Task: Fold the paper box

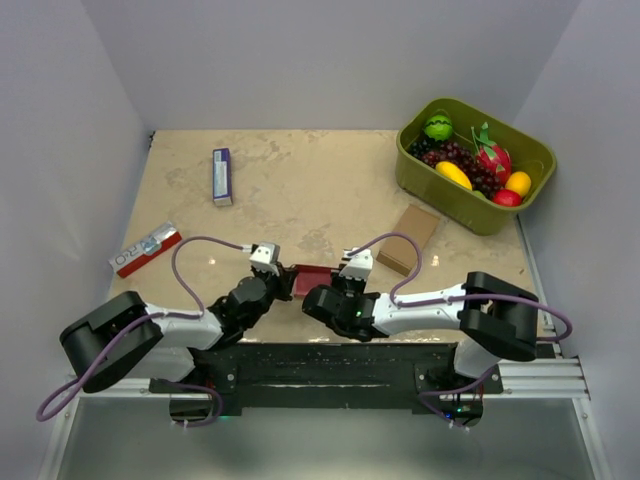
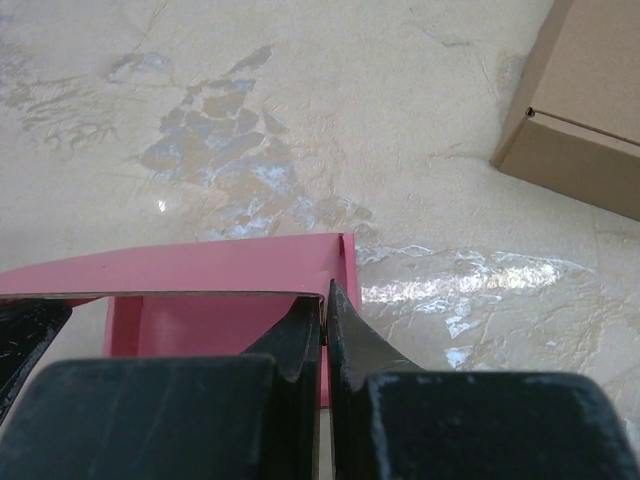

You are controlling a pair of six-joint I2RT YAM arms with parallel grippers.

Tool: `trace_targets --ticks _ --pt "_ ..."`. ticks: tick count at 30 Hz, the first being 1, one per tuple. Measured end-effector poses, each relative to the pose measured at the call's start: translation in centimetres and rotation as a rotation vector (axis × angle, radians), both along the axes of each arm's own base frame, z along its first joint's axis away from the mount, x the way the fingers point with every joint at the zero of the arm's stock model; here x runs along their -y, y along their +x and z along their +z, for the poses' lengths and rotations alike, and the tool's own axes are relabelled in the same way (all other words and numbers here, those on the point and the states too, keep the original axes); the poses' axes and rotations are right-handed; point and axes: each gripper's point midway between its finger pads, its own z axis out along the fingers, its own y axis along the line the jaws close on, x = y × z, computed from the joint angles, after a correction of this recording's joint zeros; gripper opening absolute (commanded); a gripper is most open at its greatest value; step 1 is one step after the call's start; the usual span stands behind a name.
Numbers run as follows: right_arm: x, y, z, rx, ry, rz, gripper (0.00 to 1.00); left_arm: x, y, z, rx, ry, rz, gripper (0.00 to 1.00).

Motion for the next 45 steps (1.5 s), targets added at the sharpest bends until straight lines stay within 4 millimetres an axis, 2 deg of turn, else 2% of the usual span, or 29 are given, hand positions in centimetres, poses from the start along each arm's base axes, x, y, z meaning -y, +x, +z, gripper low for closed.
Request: trace_targets --ticks 6,26,40,45 --pt "0.0 -0.5 -0.3 -0.004 0.007 -0.005 0.0 0.1 -0.6 -0.1 -0.002 -0.045 -0.006 0.0" --pt "0.7 -0.5 -0.6 0.011 -0.045 -0.039 0.0 1.2 -0.2 -0.1 -0.012 -0.063 0.007 0.0" --pt "1.2 -0.8 -1.0 0.001 -0.064 -0.05 0.0 1.4 -0.6 -1.0 -0.026 -0.042 0.002 0.0" --pt "1.2 -1.5 -1.1 -0.008 -0.08 -0.038 0.08 1.5 -1.1 -1.4 -0.023 -0.01 0.01 0.0"
